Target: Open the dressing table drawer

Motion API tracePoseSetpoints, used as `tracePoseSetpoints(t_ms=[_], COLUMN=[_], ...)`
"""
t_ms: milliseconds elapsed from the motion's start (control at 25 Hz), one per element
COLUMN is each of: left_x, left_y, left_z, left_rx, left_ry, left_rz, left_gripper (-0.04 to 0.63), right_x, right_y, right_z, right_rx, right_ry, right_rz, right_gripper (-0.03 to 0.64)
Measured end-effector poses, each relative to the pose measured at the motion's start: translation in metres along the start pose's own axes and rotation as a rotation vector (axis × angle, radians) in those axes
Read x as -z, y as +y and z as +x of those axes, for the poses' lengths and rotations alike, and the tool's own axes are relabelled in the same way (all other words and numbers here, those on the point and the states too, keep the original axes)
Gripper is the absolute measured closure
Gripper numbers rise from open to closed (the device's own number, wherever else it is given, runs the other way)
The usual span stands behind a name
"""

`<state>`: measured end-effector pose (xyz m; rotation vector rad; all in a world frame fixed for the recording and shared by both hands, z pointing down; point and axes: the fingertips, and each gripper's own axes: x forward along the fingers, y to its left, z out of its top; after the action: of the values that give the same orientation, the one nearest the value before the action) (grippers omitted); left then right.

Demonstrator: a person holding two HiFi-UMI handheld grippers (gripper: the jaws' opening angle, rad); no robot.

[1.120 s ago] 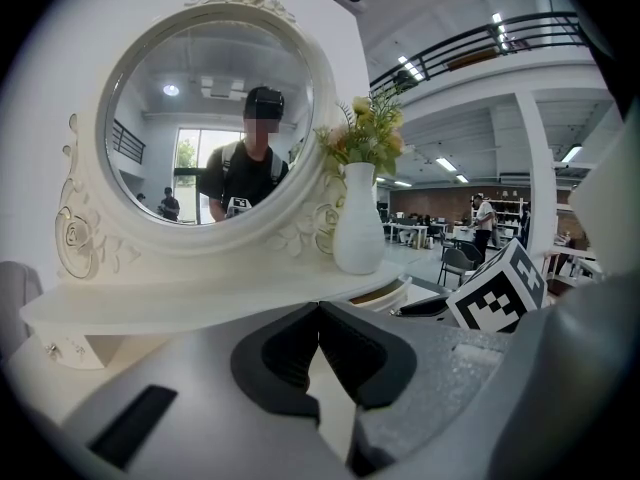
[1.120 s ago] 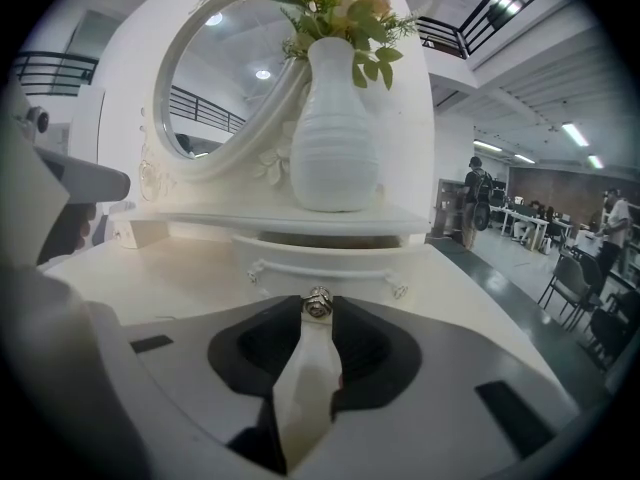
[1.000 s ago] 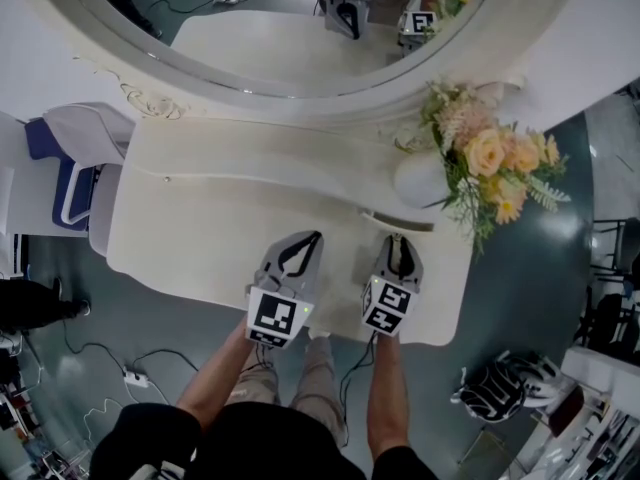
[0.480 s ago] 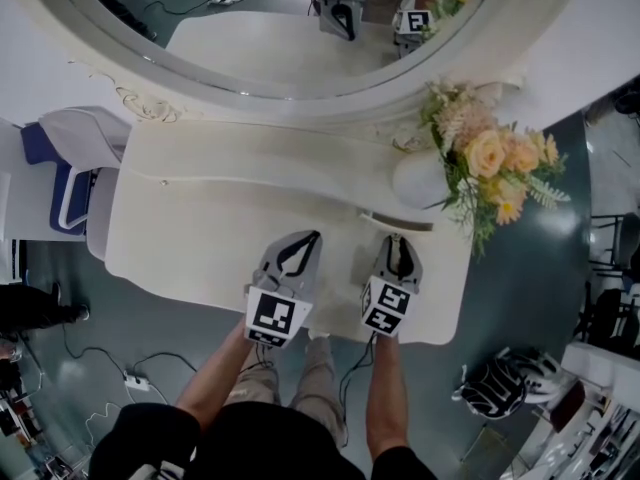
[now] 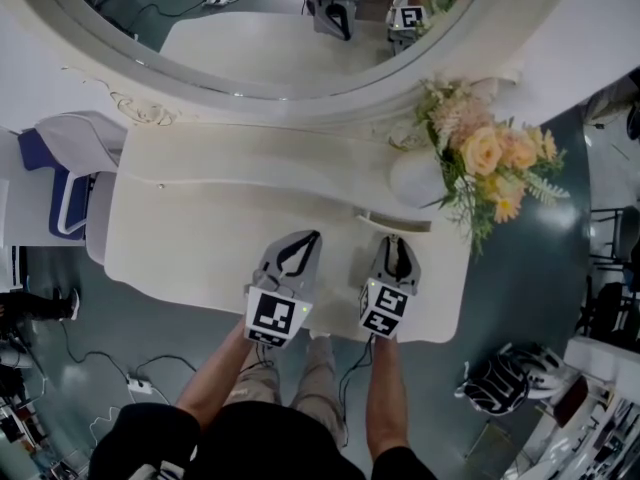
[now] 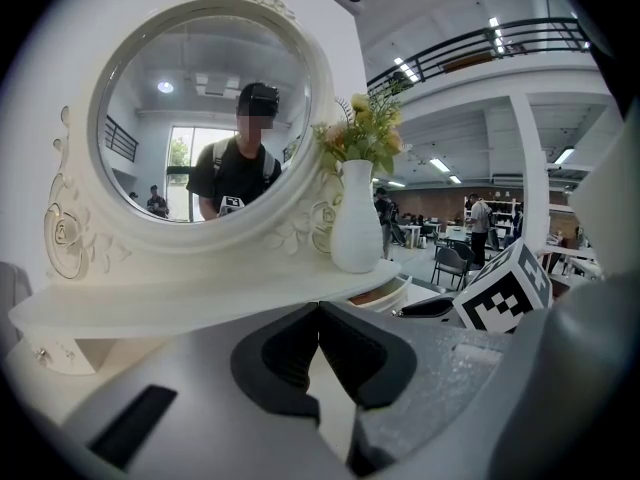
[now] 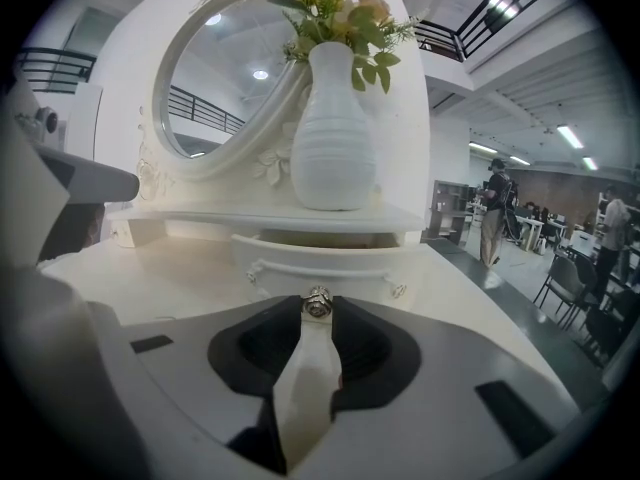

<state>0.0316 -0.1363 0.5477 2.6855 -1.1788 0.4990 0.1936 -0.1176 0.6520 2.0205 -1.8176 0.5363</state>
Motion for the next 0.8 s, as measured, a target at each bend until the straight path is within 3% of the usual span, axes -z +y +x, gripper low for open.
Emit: tracePoseSetpoints(t_ms=[800], left_x=[0.001], left_y=[0.000], left_z=[-0.005], left_rx=[0.003], left_ry=[-0.004], left_rz=[0.003], left_gripper=[0.592], right_x=[0.014], right_y=[0.003], right_z=[-0.021], right_rx=[0.000], right_ry=[0.000], right_rz=[0.008], right_gripper=[0.520])
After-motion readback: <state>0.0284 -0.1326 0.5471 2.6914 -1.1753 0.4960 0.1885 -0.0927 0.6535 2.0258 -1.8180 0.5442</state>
